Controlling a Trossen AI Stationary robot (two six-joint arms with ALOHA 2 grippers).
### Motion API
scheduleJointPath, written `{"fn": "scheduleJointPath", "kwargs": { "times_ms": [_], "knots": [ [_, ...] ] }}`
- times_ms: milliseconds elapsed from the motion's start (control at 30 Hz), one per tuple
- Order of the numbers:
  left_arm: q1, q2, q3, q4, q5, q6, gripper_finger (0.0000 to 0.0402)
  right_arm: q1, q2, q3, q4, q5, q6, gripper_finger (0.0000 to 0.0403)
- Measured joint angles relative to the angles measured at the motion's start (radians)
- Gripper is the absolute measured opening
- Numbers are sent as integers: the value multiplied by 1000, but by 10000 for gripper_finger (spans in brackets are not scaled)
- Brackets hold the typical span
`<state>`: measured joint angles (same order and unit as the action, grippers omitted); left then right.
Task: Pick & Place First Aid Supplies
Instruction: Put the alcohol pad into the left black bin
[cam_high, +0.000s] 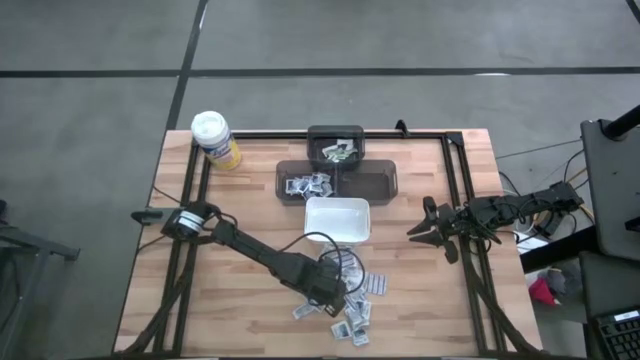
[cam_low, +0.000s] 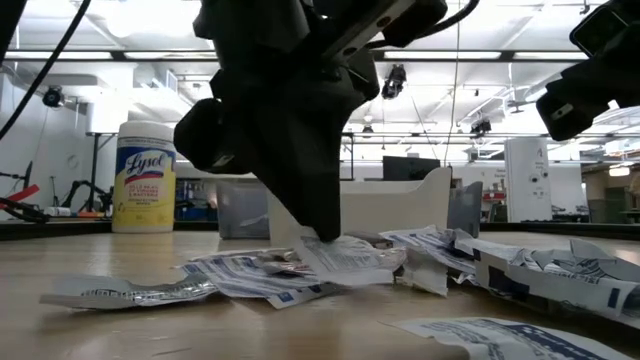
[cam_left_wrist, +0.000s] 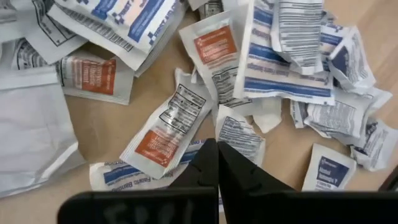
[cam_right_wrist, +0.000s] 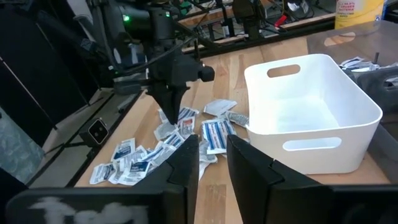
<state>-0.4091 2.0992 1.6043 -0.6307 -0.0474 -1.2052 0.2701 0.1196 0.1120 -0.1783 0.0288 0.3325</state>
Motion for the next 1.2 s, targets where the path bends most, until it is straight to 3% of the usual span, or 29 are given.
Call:
{"fn": "scheduleJointPath", "kwargs": {
  "times_ms": [567, 933, 1200],
  "knots": [
    [10, -116, 3, -5, -29, 137, 0, 0, 0, 0, -5, -1, -4, 82],
    [79, -314, 3, 35, -267, 207, 0, 0, 0, 0, -5, -1, -3, 80],
    [192, -431, 1, 31, -470, 327, 0, 0, 0, 0, -4, 1, -3, 68]
  ]
}}
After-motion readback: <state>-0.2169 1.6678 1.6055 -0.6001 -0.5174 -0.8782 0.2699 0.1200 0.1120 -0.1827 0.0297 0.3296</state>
